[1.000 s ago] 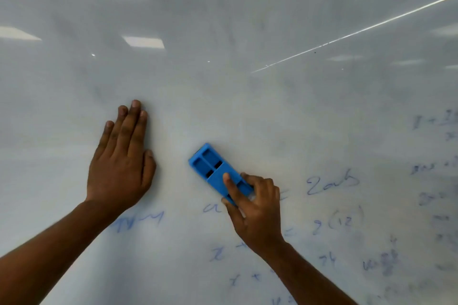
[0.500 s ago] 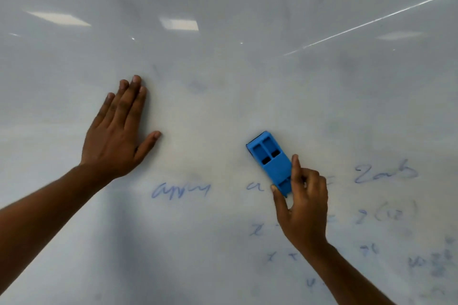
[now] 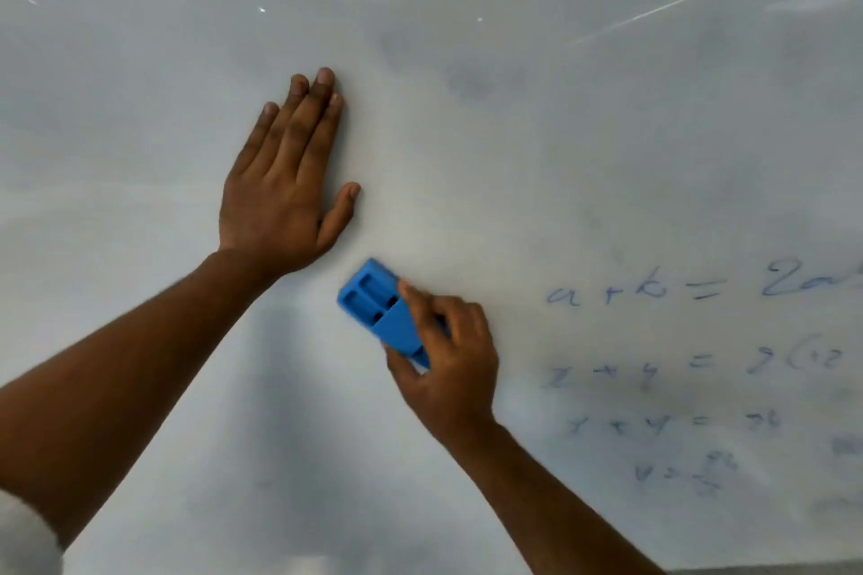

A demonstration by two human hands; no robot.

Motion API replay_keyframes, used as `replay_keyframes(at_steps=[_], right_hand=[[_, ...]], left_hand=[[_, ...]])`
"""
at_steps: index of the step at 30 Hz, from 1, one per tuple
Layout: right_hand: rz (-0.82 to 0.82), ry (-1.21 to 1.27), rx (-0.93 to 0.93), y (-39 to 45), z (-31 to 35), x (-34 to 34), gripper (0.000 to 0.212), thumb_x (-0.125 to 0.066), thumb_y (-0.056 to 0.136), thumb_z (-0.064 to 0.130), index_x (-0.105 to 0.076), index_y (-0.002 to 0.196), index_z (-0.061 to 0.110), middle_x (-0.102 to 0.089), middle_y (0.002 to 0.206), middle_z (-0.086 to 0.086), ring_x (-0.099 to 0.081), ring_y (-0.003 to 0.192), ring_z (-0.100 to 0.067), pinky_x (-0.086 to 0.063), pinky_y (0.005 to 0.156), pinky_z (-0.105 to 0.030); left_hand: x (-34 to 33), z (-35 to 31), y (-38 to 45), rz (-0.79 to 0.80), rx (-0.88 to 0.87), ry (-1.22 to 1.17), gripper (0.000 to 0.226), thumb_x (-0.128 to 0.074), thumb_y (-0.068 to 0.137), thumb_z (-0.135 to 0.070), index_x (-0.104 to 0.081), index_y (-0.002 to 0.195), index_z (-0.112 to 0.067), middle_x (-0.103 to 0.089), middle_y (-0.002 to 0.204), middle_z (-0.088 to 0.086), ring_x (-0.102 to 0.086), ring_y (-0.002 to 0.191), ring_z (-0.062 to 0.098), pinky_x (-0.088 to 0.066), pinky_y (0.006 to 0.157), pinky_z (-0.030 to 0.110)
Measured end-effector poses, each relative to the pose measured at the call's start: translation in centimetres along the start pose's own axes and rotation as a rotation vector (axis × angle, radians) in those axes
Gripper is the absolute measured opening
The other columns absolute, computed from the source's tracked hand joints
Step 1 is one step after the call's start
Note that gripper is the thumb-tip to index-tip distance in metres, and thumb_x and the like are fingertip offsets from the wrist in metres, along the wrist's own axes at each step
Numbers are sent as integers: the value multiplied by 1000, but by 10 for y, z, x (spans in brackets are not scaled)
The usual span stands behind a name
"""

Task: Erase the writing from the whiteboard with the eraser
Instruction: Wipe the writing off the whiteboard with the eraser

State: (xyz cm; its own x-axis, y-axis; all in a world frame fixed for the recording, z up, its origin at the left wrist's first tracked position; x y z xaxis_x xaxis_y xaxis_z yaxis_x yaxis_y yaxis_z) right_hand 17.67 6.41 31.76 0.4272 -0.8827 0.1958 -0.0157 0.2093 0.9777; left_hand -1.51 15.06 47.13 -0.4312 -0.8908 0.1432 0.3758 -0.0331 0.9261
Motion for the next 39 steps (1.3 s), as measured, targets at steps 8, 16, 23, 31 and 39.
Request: replay_keyframes(at_steps=[8,16,23,31,39], right_hand=[[-107,-66,-196,-25,-41,27,66,-75,87,40,-56,143,11,-52,108,-4,-55,94,-22,-53,75,-33],[48,-98,114,-25,22,-26,62,-72,89,31,-52,144,13,-58,113,-7,-54,92,-27,-51,81,-36],[-58,-236,-202,-42,-57,41,66,-67,91,32,-48,147,2,-53,118,-14,-56,105,-32,-52,86,-43],[-91,-199,-187,-24,-30,20,67,-68,95,30,-43,152,5,-54,127,-11,-53,109,-27,-49,91,-31],[-24,-262,-155,-34,-128,98,65,-60,95,32,-45,148,-2,-52,124,-17,-55,110,-35,-53,91,-43]], left_hand=[[0,0,-3,-21,-8,-8,72,-45,111,-40,-27,169,0,-26,177,20,-20,166,32,-17,137,44],[3,2,-4,-38,-11,-45,70,-49,111,-38,-32,167,1,-30,175,20,-26,165,34,-23,135,47],[4,2,-5,-49,5,-65,69,-45,112,-37,-30,168,0,-28,176,19,-23,165,32,-17,137,43],[-3,-27,-25,-13,173,-167,71,-48,107,-29,-27,170,-4,-21,179,16,-7,168,26,-8,137,45],[-11,-79,-60,92,120,-207,76,-49,101,-26,-26,168,1,-17,179,14,-4,169,24,-6,138,42]])
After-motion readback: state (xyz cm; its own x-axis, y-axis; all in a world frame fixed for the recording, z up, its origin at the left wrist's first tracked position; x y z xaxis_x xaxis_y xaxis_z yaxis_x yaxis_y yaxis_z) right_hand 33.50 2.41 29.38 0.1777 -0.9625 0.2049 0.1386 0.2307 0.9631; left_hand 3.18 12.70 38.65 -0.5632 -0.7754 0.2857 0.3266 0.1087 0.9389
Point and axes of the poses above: each hand's wrist, its own y-axis towards the middle knuckle, its own x-axis out of the back of the hand, z = x × y, the point moved 2 cm from there along y, towards the middle knuckle
